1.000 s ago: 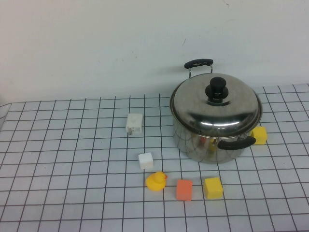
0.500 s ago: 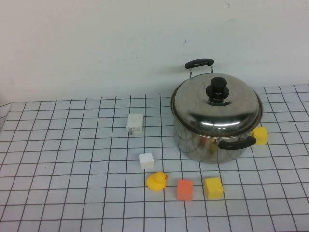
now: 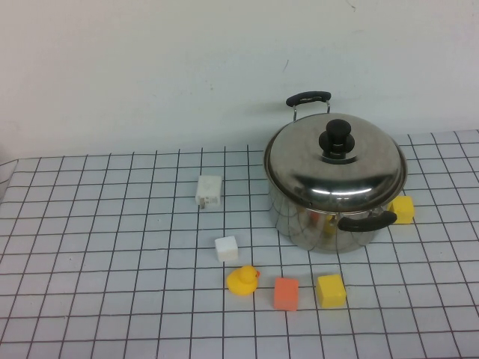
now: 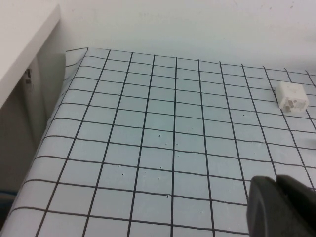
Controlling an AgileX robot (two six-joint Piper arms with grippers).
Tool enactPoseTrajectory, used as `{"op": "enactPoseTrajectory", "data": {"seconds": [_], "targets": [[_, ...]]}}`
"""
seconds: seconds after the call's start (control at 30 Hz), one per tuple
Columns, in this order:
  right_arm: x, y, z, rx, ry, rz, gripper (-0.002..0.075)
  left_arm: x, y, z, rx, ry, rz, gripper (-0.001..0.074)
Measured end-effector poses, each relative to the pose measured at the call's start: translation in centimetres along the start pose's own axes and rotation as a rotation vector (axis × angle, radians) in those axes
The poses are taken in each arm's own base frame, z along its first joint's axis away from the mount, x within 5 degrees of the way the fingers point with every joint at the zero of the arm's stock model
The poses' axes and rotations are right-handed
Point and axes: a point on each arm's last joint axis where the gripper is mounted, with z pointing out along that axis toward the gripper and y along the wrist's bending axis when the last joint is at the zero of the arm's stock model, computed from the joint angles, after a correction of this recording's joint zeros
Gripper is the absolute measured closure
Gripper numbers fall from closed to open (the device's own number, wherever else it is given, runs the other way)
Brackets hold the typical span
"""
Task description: Cover the pot
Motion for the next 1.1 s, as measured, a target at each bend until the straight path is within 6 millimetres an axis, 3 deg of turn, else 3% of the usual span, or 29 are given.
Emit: {"op": "enactPoseTrajectory", "data": {"seconds": [1.1], "targets": [[0.00, 0.00, 0.00, 0.000, 0.000, 0.000, 0.0717, 0.05, -0.37, -0.03, 0.063, 0.012, 0.026, 0.0736]]}}
